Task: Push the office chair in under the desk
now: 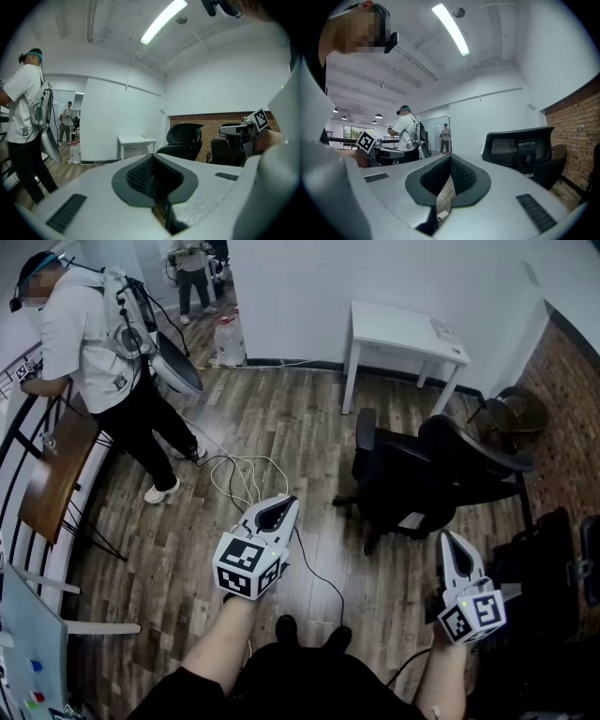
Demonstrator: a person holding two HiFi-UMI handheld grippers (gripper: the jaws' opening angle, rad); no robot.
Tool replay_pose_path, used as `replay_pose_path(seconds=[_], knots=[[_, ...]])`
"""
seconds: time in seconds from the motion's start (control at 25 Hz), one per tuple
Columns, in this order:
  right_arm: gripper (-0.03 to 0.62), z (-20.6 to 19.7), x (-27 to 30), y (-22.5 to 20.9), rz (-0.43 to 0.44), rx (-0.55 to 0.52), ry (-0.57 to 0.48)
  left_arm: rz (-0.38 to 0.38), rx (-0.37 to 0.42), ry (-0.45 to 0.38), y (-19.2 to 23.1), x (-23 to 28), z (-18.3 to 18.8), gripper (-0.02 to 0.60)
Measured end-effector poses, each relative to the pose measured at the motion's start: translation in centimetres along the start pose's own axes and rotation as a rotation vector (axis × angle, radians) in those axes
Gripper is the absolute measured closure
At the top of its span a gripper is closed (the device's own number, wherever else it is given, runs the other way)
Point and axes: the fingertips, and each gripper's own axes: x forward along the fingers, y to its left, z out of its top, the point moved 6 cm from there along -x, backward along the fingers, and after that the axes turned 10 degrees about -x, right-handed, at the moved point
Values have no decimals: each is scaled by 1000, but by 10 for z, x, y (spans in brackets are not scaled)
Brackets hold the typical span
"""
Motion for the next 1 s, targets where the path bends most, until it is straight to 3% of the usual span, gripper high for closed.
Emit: replay_pose_path(seconds=[0.56,1.0], knots=[[591,-8,1,-8,3,24,6,-41,1,43,-19,20,-13,572],[591,-39,-38,-89,-36,124,16,-58,3,68,-85,73,-26,572]])
